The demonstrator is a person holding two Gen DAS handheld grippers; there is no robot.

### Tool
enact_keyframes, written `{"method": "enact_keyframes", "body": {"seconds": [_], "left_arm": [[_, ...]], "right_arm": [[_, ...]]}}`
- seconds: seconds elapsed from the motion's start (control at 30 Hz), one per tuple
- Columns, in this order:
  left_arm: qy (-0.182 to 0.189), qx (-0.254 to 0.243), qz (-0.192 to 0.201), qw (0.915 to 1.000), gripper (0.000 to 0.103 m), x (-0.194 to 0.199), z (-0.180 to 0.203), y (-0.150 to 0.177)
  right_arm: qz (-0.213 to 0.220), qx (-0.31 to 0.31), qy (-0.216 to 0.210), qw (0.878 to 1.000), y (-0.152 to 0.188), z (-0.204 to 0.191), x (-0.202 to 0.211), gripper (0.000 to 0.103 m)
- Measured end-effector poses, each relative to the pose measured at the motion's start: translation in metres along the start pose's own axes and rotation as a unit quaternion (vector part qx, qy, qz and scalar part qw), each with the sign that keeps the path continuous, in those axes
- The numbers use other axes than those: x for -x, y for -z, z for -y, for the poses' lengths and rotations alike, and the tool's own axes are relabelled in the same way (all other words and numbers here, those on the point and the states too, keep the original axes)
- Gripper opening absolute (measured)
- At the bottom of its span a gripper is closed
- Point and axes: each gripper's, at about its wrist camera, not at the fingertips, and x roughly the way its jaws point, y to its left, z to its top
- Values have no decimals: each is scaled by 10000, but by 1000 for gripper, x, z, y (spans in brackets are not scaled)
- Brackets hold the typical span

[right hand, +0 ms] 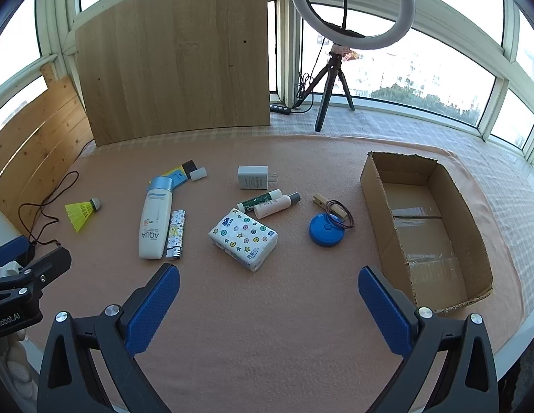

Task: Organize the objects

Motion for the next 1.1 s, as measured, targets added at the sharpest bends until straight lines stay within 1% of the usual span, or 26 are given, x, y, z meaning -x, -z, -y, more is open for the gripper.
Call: {"method": "enact_keyframes", "body": {"seconds": [0.73, 1.1], "left_arm": [[70, -53, -94, 9999, 103, -9, 1, -4], [136, -154, -83, 9998, 103, -19, 12, -12]], "right_arm": [[-169, -115, -85, 9998, 1, 7, -10, 102], [-234, -91, -220, 9994, -3, 11, -21, 102]]}}
